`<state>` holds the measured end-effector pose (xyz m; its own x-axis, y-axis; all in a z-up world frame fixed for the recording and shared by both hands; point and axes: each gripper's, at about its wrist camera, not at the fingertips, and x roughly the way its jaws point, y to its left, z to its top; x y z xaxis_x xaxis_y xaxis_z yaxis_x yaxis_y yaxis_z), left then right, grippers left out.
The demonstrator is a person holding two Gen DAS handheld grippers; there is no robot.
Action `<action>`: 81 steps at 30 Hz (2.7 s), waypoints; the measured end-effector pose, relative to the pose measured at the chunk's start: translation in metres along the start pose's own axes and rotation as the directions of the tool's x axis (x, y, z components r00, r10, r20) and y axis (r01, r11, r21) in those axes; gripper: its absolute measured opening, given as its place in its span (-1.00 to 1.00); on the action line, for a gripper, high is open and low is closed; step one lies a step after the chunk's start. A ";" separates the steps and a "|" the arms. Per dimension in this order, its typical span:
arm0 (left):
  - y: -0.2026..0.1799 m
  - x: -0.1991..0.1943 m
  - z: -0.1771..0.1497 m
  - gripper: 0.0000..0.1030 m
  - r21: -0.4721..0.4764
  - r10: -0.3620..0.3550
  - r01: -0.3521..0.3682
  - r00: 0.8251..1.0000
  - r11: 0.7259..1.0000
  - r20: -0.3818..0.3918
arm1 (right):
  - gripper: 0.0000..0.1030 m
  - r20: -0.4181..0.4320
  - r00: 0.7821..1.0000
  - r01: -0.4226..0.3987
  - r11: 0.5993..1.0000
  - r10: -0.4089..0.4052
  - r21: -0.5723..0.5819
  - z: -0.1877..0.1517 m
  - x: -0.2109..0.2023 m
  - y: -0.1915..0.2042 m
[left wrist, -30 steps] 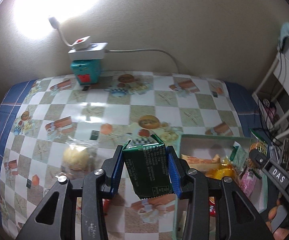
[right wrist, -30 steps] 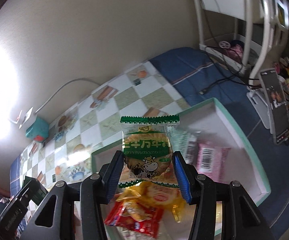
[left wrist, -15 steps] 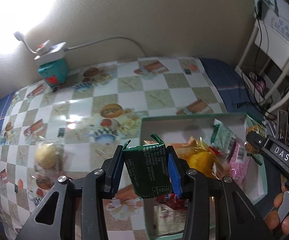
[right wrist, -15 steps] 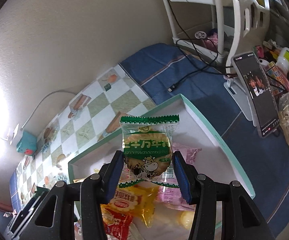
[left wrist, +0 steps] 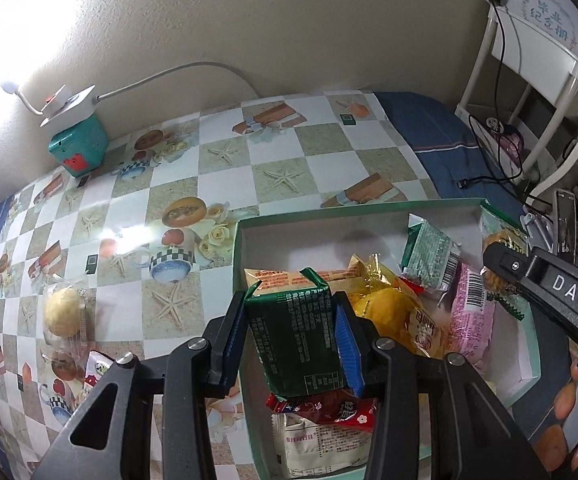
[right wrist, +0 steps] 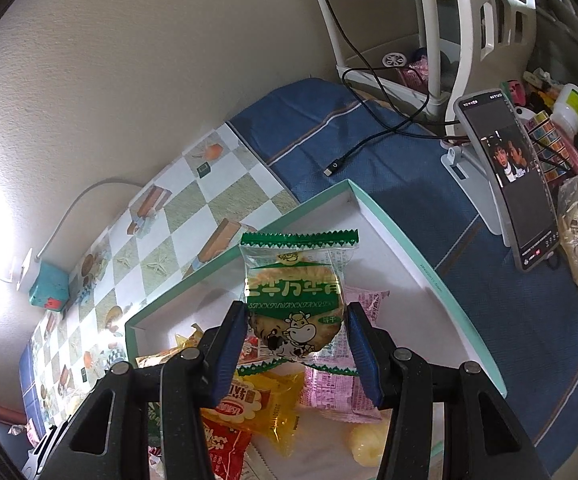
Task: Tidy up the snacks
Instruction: 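Lower the cow biscuit into the tray and open the right tool while the left tool releases the green packet, then move both open tools back to the red-white milk packet and round bun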
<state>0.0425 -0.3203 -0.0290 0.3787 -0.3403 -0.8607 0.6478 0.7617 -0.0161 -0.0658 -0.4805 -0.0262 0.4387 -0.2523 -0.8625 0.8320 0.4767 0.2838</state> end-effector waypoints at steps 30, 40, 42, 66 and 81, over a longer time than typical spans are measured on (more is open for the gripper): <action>-0.002 -0.003 0.002 0.19 -0.012 -0.046 0.045 0.999 0.999 -0.014 | 0.43 -0.044 0.998 0.040 0.998 -0.042 -0.043 -0.004 0.010 0.005; 0.019 -0.008 0.005 0.70 -0.071 0.067 -0.066 0.998 0.995 0.008 | 0.76 -0.045 0.996 0.078 0.996 -0.081 -0.051 -0.004 0.013 0.004; 0.026 -0.006 0.005 0.71 -0.096 0.083 -0.082 0.997 0.992 0.003 | 0.88 -0.047 0.995 0.083 0.995 -0.085 -0.045 -0.004 0.014 0.002; 0.191 -0.014 -0.002 0.90 -0.558 0.154 -0.171 0.985 0.812 -0.077 | 1.00 -0.047 0.997 0.060 0.989 -0.067 -0.137 -0.018 0.012 0.044; 0.280 -0.030 -0.023 0.90 -0.605 0.181 -0.208 0.978 0.769 -0.106 | 1.00 -0.044 0.999 -0.017 0.958 0.005 -0.285 -0.052 0.005 0.138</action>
<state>0.1976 -0.0841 -0.0189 0.4180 -0.1363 -0.8982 0.0193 0.9898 -0.1412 0.0337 -0.3718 -0.0129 0.4271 -0.2127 -0.8789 0.6934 0.7008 0.1673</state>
